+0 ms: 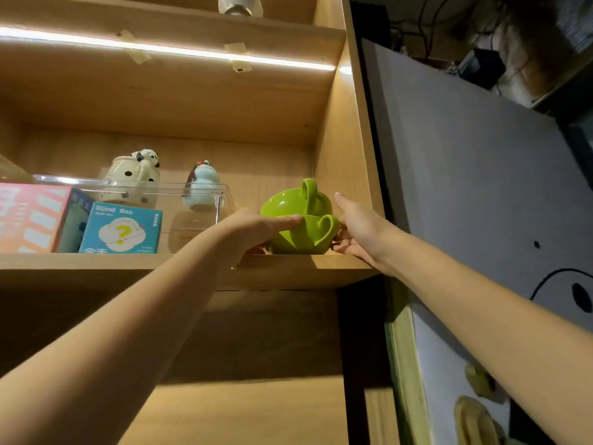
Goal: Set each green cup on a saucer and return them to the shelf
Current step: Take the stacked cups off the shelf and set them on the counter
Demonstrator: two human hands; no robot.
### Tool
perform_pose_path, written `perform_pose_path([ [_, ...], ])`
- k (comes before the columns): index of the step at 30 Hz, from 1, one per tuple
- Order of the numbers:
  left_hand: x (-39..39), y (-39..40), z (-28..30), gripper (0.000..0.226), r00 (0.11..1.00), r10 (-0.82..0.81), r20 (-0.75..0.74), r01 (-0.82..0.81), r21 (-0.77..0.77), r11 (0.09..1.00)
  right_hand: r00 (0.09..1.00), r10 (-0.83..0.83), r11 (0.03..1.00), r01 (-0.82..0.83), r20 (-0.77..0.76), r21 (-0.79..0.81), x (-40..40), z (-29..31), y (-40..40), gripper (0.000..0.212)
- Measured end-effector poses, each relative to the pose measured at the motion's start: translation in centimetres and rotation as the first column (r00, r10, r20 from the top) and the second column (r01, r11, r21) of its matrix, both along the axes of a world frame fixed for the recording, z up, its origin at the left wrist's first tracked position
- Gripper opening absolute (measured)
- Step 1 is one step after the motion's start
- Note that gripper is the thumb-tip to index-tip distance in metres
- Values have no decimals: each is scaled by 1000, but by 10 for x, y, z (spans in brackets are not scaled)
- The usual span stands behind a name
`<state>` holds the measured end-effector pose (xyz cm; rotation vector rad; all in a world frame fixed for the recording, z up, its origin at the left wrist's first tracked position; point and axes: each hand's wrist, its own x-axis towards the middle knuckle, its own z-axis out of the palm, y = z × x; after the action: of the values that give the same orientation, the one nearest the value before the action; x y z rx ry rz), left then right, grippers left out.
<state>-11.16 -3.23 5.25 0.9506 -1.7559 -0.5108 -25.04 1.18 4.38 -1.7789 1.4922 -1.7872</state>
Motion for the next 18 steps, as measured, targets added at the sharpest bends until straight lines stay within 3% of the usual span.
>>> perform_pose_path([
  [4,6,4,-5,50,998,-47,-41,45,-32,998,998,-68,997,67,-9,-40,11,-6,12,58],
  [9,15,19,-5,55,989,-99,-107,95,-43,995,1000,-19,998,20,17,-53,22,-8,30,55],
  [12,23,29,-6,59,966,-175,-189,177,-2,984,999,-47,996,48,23,-79,28,-7,41,47],
  [18,34,61,-14,63,894,-307,-326,321,-13,947,996,34,999,-31,81,-41,33,-13,75,54],
])
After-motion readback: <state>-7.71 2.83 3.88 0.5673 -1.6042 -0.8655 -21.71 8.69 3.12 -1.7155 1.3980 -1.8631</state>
